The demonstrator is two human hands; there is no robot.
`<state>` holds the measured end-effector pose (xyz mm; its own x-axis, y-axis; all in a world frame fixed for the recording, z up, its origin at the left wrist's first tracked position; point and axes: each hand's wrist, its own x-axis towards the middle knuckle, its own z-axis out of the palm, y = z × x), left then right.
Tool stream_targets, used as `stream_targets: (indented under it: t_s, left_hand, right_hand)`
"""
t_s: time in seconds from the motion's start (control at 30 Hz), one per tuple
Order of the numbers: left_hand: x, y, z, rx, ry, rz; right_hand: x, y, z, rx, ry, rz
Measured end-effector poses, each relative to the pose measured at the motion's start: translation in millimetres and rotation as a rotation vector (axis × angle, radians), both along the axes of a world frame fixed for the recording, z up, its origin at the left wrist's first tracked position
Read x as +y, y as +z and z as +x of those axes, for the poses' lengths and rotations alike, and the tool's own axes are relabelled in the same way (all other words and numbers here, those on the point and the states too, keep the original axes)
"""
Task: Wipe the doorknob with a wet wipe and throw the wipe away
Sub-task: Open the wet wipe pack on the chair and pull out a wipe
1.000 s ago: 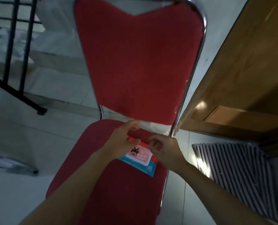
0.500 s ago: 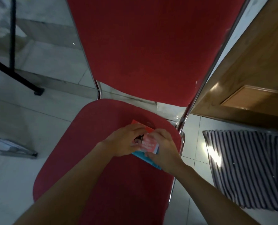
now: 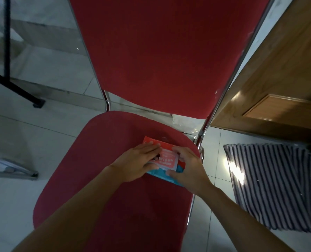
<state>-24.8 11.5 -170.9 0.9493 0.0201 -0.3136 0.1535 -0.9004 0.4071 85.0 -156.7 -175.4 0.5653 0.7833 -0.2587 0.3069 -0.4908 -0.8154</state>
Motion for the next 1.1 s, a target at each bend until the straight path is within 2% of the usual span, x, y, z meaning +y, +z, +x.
stream_targets:
  t_s: [0.2, 0.3, 0.4, 0.5, 0.63, 0.73, 0.87, 1.0, 1.1]
  left_hand:
    - [-13, 13, 15, -0.175, 0.357, -0.162]
    - [-16, 11, 26, -0.295, 0.701, -0.27]
    - [-24, 11, 34, -0.46, 0.968, -0.236]
    - [-38, 9, 34, -0.474, 0.931, -0.183]
    - [-49, 0, 27, -0.281, 0.798, -0.245]
    - [-49, -2, 27, -0.177, 0.762, -0.22]
    - [-43, 0, 25, -0.253, 0.742, -0.217]
    - [-24, -1, 15, -0.332, 0.646, -0.237]
    - [-15, -4, 11, -0.339, 0.593, -0.253]
  right_hand:
    - [-3, -2, 0, 0.05, -0.051, 0.036]
    - [-2, 0, -1, 0.134, -0.123, 0.025]
    - [0, 1, -4, 0.161, -0.159, 0.025]
    - [-1, 1, -6, 0.172, -0.183, 0.021]
    - [-2, -2, -5, 0.162, -0.172, 0.046]
    - [-2, -4, -4, 0.147, -0.167, 0.051]
    - [-2, -3, -4, 0.109, -0.136, 0.006]
    - [0, 0, -8, -0.133, -0.133, 0.021]
    - [12, 3, -12, -0.369, -0.103, 0.108]
